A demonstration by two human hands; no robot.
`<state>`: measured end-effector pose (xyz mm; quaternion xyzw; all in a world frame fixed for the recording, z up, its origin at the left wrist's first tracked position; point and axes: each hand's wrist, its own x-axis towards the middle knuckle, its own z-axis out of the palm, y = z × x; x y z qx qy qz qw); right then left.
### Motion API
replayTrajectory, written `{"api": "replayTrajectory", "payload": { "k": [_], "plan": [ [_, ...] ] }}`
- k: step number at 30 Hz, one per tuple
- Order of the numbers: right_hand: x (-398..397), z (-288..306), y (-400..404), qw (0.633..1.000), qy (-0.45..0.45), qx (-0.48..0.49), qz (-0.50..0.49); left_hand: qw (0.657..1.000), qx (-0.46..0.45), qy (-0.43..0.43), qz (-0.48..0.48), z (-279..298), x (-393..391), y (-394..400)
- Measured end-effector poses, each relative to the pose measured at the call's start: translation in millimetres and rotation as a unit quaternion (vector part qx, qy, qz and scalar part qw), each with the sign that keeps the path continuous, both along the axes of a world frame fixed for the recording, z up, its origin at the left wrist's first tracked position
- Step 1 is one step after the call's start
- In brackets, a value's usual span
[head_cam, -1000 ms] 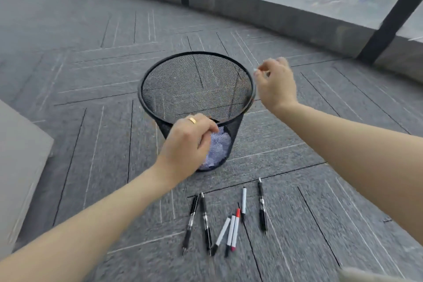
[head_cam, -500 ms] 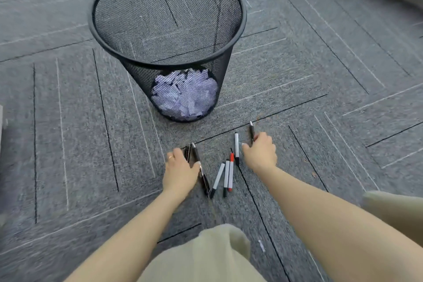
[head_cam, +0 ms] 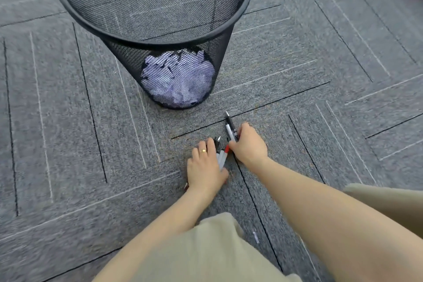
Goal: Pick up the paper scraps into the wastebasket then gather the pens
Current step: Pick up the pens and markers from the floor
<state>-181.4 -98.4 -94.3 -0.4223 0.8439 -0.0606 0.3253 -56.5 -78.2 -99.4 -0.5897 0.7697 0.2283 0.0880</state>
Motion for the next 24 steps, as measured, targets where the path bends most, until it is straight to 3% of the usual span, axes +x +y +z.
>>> {"api": "replayTrajectory", "payload": {
  "k": [3, 9, 13, 16, 19, 22, 24],
  "plan": [
    [-6, 1, 8, 1.000, 0.002, -0.021, 0.015, 1.000, -0.004, 0.022, 0.015, 0, 2, -5],
    [3, -4, 21, 0.996, 0.043, -0.058, 0.055, 0.999, -0.023, -0.028, 0.001, -2, 17, -19],
    [3, -4, 7, 0.993, 0.072, -0.017, 0.091, 0.997, -0.024, -0.068, -0.024, 1, 24, -26],
    [-3, -1, -4, 0.987, 0.077, 0.025, 0.139, 0.999, 0.035, -0.015, 0.031, 4, 24, -30],
    [-3, 10, -19, 0.991, 0.005, 0.018, 0.132, 0.986, 0.088, 0.049, 0.131, 15, 33, -35],
    [4, 35, -29, 0.989, -0.143, 0.013, 0.044, 0.957, 0.121, 0.113, 0.240, 49, 44, -36],
    [6, 64, -24, 0.973, -0.228, 0.027, 0.011, 0.946, 0.151, 0.132, 0.256, 83, 49, -36]
  ]
}}
